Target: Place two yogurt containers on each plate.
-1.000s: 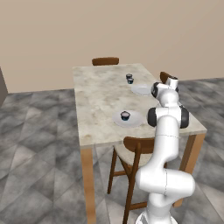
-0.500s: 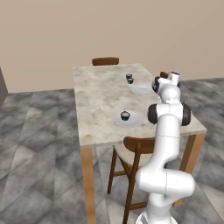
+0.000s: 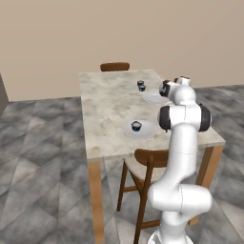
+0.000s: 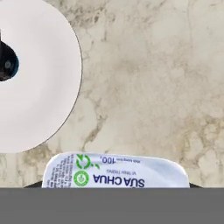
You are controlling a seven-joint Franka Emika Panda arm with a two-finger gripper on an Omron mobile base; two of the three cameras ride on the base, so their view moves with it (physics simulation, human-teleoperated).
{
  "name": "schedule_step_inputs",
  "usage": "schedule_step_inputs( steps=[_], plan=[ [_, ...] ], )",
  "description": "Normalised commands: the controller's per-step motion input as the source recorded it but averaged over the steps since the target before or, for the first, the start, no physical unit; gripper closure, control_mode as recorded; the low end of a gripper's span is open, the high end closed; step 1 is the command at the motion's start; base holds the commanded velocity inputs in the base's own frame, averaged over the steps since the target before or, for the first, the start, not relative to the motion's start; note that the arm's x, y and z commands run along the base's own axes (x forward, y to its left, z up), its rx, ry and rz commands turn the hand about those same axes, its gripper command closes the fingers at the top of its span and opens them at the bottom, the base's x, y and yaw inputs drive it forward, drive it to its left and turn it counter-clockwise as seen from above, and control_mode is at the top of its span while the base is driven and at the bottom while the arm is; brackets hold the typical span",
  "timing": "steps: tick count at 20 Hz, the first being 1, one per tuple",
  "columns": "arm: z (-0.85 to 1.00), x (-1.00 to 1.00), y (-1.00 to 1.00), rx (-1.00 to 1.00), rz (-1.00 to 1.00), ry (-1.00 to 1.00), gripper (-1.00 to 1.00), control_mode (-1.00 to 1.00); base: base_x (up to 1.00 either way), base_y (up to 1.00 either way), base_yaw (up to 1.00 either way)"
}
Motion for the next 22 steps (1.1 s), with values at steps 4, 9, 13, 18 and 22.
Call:
schedule_step_inputs(
  steps=[4, 9, 13, 18, 22],
  plan=[
    [0.0, -0.26, 0.95, 0.0, -0.08, 0.0, 1.0, -1.0, 0.0, 0.0, 0.0],
    [0.0, -0.03, 0.8, -0.01, -0.08, 0.01, 1.0, -1.0, 0.0, 0.0, 0.0],
    [-0.22, 0.09, 0.65, -0.08, -0.1, 0.03, 1.0, -1.0, 0.0, 0.0, 0.0],
    [-0.1, 0.04, 0.22, 0.0, -0.07, 0.01, 1.0, -1.0, 0.0, 0.0, 0.0],
    [-0.08, 0.1, 0.01, 0.0, -0.03, 0.07, 1.0, -1.0, 0.0, 0.0, 0.0]
  ],
)
